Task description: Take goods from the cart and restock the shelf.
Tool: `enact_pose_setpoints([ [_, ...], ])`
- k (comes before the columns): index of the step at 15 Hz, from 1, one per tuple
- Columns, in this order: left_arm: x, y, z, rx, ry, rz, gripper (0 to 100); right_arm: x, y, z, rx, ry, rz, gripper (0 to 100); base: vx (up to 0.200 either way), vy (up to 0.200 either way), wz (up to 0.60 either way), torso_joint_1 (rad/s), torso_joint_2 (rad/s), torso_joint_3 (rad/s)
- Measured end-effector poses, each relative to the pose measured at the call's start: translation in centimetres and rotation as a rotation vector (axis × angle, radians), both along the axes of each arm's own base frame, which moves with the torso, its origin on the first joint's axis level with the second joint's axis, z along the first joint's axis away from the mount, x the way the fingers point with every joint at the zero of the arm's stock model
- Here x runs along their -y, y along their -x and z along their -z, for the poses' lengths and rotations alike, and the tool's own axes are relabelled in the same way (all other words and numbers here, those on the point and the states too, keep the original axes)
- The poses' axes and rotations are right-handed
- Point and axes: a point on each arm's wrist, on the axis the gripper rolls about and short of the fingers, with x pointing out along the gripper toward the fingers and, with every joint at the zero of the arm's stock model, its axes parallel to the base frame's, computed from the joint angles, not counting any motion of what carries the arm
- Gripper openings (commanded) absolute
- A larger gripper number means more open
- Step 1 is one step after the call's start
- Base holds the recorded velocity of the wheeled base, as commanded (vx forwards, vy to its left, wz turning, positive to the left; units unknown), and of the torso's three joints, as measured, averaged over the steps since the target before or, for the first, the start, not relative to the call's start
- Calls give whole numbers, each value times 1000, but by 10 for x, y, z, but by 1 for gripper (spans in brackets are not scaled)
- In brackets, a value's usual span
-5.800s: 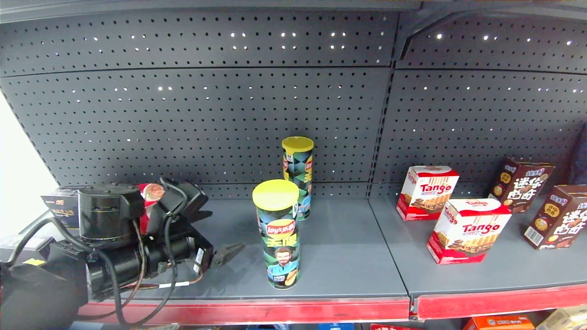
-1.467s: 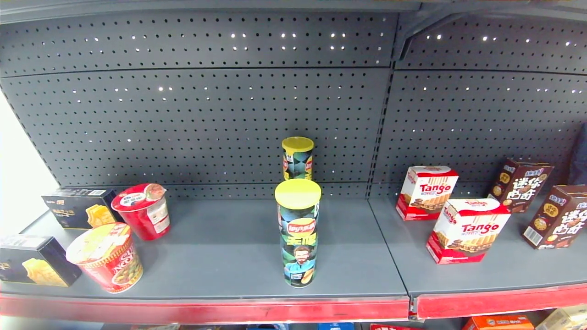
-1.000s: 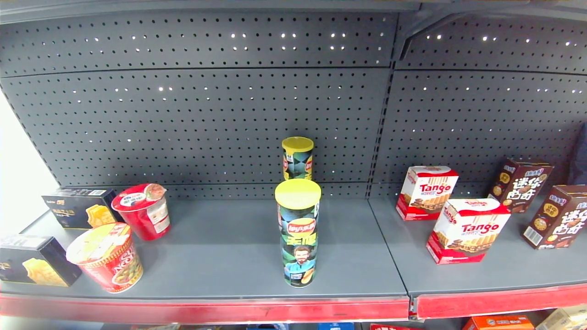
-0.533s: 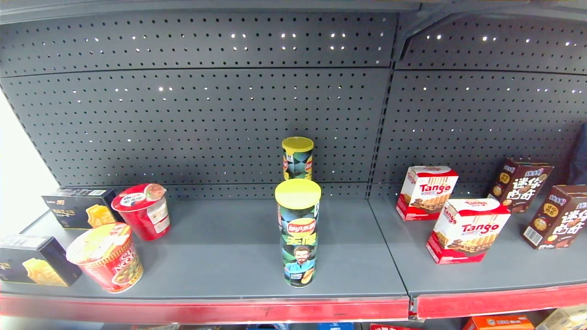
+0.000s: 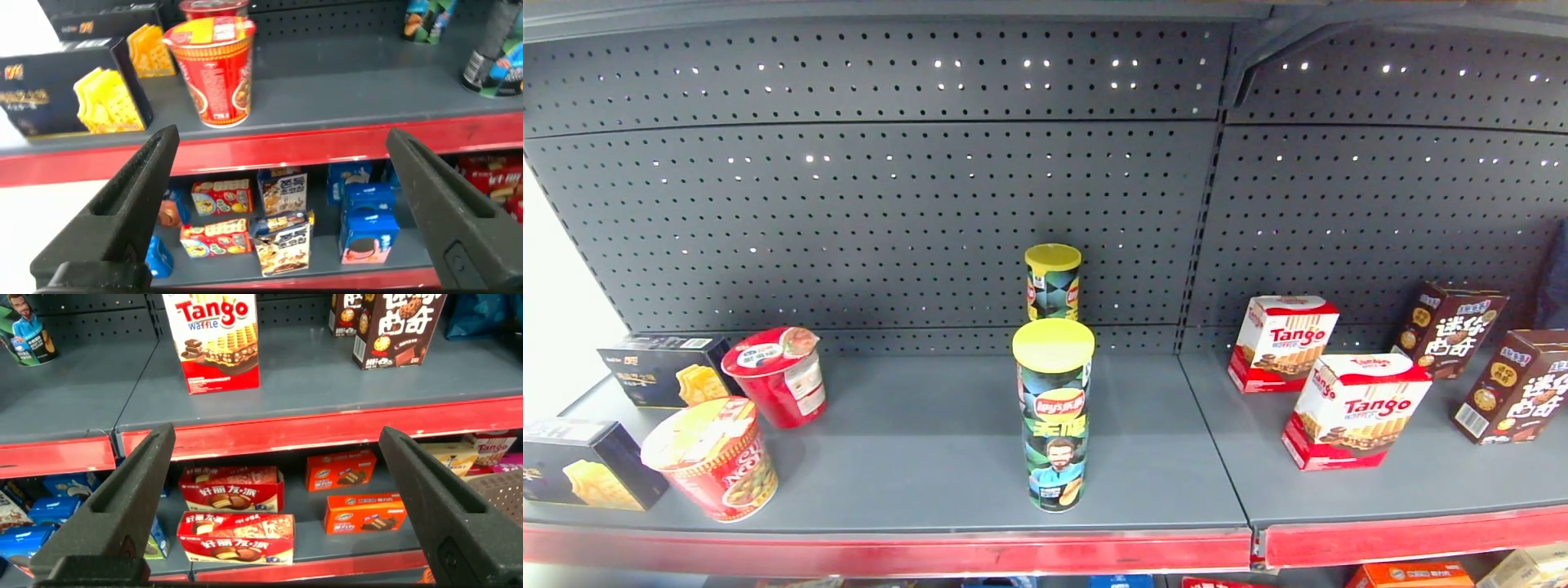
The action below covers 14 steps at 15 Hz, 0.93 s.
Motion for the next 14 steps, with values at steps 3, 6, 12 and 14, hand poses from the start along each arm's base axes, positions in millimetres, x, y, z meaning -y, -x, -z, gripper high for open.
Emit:
enact_pose_setpoints([
  [3, 0, 0, 0, -4, -34, 20, 100, 0, 0, 0, 0, 0, 0, 100, 0, 0, 0, 0, 0, 0],
  [6, 0, 0, 0, -2, 14, 14, 100, 0, 0, 0, -1, 0, 0, 100, 0, 0, 0, 0, 0, 0],
  [12, 0, 0, 0, -4, 15, 13, 100, 0, 0, 0, -1, 0, 1, 100, 0, 0, 0, 0, 0, 0],
  [14, 0, 0, 0, -4, 16, 13, 100, 0, 0, 0, 0, 0, 0, 100, 0, 0, 0, 0, 0, 0],
])
